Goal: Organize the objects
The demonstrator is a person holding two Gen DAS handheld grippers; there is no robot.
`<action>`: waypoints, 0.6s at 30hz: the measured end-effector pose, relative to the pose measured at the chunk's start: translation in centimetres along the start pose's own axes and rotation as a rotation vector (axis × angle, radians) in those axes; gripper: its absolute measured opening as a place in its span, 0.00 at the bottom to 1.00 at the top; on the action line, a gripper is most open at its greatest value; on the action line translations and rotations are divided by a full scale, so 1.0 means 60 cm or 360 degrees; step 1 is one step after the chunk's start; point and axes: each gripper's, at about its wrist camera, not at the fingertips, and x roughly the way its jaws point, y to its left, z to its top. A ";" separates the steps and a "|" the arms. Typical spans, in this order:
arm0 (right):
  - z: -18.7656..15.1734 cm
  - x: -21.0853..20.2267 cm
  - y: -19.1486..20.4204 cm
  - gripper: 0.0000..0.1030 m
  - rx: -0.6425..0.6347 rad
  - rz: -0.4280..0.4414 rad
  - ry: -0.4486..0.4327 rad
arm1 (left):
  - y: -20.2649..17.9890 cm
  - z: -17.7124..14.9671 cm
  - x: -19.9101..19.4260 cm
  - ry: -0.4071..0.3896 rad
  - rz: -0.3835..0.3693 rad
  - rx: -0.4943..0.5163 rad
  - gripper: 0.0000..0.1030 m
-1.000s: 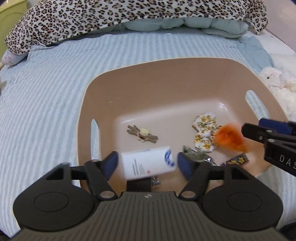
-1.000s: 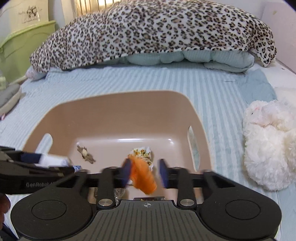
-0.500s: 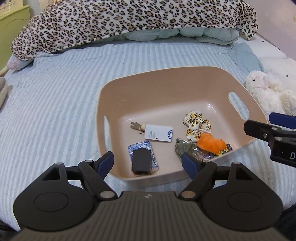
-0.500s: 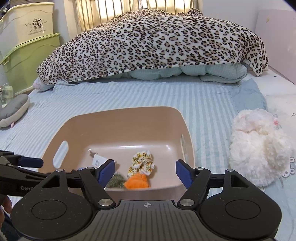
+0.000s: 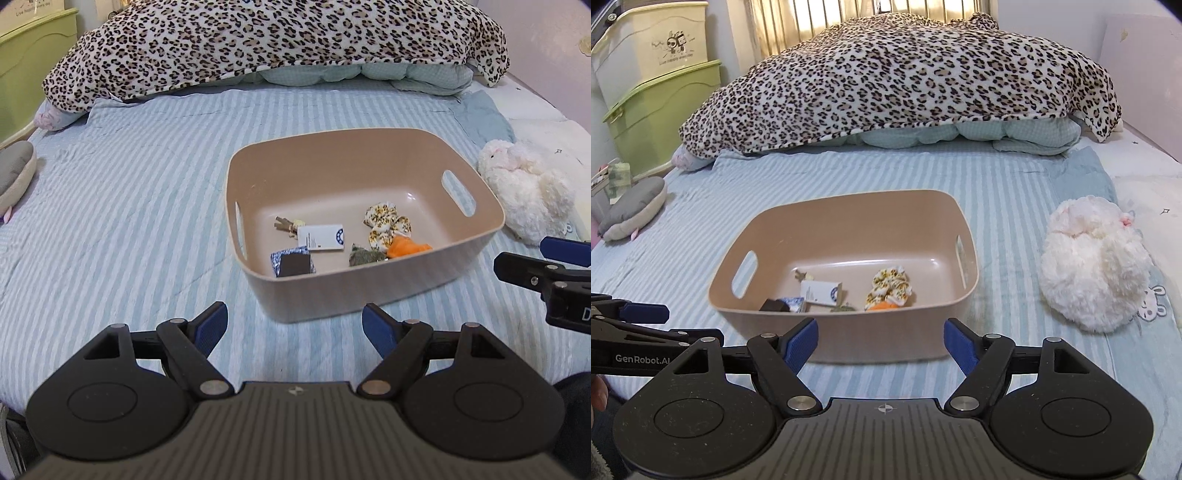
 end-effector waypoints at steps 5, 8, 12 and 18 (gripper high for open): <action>-0.017 -0.028 0.008 0.75 -0.0004 0.0000 0.0002 | -0.002 -0.021 -0.025 -0.0026 -0.0026 -0.0008 0.75; -0.023 -0.041 0.013 0.75 -0.0006 0.0008 0.0015 | -0.002 -0.031 -0.038 -0.0034 -0.0029 -0.0027 0.74; -0.033 -0.058 0.020 0.77 -0.0035 0.0004 0.0013 | -0.001 -0.044 -0.056 -0.0044 -0.0032 -0.0052 0.74; -0.045 -0.081 0.027 0.79 -0.0040 0.0018 0.0013 | -0.006 -0.065 -0.080 -0.0070 -0.0022 -0.0045 0.74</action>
